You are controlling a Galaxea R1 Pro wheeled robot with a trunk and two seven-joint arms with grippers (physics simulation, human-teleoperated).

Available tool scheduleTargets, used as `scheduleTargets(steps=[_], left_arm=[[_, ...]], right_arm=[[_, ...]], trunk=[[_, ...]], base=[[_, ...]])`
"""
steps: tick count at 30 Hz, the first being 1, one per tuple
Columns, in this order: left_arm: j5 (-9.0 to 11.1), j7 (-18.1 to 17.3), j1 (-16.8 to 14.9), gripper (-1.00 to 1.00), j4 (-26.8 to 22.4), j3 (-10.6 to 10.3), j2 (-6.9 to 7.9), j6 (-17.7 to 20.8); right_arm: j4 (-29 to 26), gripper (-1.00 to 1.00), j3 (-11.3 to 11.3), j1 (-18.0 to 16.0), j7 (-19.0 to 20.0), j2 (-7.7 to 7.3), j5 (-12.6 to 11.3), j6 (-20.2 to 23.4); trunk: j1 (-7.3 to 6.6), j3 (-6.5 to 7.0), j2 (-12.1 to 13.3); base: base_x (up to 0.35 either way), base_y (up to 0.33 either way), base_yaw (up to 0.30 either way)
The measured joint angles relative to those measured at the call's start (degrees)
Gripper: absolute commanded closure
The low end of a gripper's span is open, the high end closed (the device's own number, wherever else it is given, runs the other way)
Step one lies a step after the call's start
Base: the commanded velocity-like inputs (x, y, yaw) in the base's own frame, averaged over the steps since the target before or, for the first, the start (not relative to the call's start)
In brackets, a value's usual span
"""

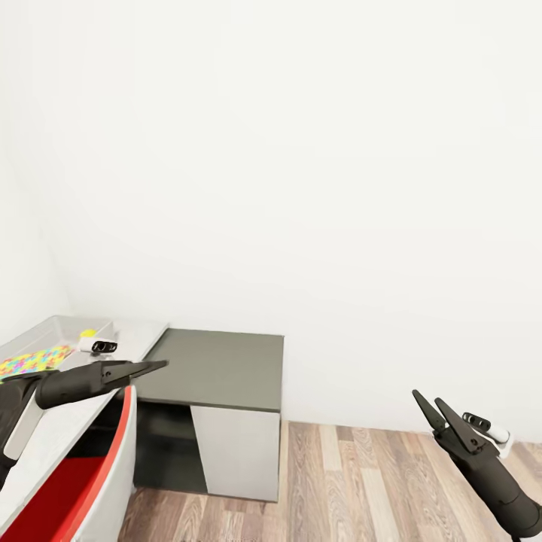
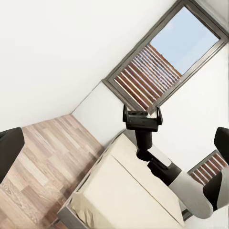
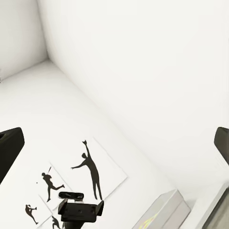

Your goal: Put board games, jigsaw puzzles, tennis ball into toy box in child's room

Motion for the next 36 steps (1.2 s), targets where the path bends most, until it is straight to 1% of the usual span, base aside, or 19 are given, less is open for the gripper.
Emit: scheduleTargets(steps=[19,25,31,34,36], left_arm=[[0.1,0.0,0.0,-1.0,-0.1,0.0,-0.16,0.0],[0.2,0.0,0.0,-1.0,0.0,0.2,-0.33,0.1],[-0.1,0.0,0.0,-1.0,-0.1,0.0,-0.77,0.3],[-0.2,0.0,0.0,-1.0,-0.2,0.0,-1.27,0.3],[-0.7,0.0,0.0,-1.0,-0.2,0.0,-1.65,0.3]], right_arm=[[0.1,-1.0,-0.1,0.0,-0.2,-0.03,0.0,0.2],[0.1,-1.0,0.0,0.0,-1.3,-0.26,0.0,0.5],[0.2,-1.0,-0.1,-0.1,-2.7,-0.24,0.0,0.4],[1.6,-1.0,-0.1,-0.1,-4.3,-0.29,0.1,0.4],[2.2,-1.0,-0.1,-0.2,-5.3,-0.3,0.1,0.4]], trunk=[[0.01,1.67,0.0],[-0.02,1.9,0.0],[-1.33,2.89,2.3],[-1.99,3.42,3.5],[-2.43,3.78,4.3]], base=[[-0.316,0.0,-0.177],[-0.074,0.0,-0.052],[-0.005,0.0,-0.003],[0.0,0.0,0.0],[0.0,0.0,0.0]])
